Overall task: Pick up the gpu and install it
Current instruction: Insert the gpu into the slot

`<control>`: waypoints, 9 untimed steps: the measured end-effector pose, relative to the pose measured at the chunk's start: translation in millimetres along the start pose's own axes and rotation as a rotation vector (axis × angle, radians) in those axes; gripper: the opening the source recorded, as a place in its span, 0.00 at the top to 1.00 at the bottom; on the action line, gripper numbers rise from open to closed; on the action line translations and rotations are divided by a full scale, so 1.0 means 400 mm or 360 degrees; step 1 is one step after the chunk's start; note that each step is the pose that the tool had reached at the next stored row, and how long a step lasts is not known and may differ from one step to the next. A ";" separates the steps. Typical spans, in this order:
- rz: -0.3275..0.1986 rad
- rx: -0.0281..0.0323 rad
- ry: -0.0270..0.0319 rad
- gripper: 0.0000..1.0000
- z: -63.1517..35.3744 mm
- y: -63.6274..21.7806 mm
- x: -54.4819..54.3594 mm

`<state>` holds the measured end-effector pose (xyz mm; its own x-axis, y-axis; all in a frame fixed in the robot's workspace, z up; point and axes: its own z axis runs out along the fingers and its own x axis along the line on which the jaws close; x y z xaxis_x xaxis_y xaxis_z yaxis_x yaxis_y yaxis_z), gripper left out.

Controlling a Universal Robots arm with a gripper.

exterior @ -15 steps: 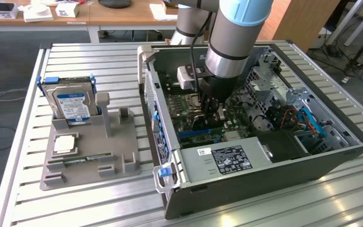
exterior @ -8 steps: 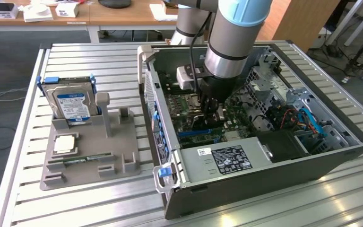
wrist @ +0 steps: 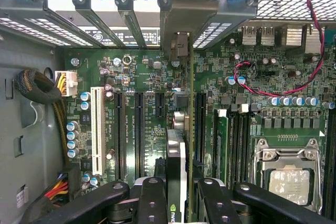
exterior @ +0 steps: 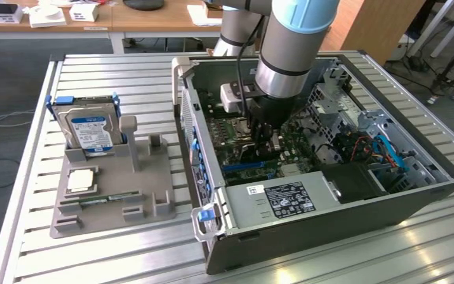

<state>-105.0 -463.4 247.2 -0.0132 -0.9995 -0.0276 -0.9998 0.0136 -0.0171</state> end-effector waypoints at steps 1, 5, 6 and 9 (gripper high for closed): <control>0.0000 0.00000 0.00001 0.72 0.000 0.000 0.000; 0.0001 0.00002 0.00000 0.72 0.000 0.002 0.000; 0.0000 0.00006 0.00000 0.72 0.000 0.003 0.000; 0.0000 0.00014 -0.00001 0.72 0.000 0.004 0.000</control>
<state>-106.8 -463.4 247.1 -0.0132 -0.9995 -0.0276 -0.9997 0.0137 -0.0180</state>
